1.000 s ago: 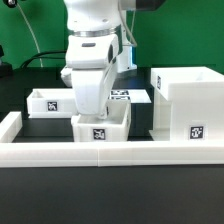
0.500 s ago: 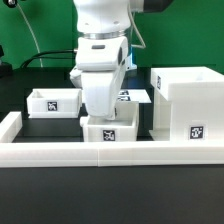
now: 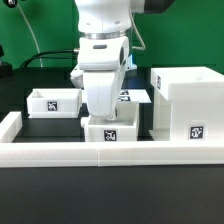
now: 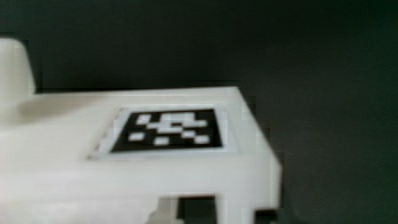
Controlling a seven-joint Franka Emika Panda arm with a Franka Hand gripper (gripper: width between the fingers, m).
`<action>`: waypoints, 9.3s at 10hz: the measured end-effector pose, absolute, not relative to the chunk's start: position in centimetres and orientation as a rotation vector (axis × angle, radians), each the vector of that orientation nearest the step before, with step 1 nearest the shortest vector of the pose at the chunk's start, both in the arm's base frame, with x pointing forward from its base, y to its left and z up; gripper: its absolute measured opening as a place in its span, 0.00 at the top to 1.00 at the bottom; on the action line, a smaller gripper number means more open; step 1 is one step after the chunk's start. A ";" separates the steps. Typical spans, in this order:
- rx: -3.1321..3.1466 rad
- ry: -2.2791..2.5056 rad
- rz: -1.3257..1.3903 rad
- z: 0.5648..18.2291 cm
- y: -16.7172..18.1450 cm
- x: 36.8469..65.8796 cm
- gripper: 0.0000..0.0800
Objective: Assemble drawer
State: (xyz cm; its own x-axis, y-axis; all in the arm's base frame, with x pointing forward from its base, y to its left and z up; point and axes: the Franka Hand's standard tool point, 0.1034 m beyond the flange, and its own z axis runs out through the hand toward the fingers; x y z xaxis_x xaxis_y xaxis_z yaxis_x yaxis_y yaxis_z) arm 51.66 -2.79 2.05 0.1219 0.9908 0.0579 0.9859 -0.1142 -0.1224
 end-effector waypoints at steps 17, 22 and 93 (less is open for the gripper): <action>-2.194 -2.189 -0.001 1.2 -2.2 53.1 0.95; -2.148 -2.263 -0.015 1.2 -1.8 53.5 0.95; -2.247 -2.189 0.037 6.1 -2.0 54.9 0.19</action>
Offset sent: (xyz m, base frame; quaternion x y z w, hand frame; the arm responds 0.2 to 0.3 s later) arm 0.0000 0.0000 0.0000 0.0000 0.0000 0.0000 1.0000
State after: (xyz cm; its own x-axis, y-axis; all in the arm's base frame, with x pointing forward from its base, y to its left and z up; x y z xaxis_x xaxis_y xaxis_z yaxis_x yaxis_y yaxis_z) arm 54.93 -1.99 6.08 0.0261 0.9996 -0.0136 0.9995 -0.0264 -0.0200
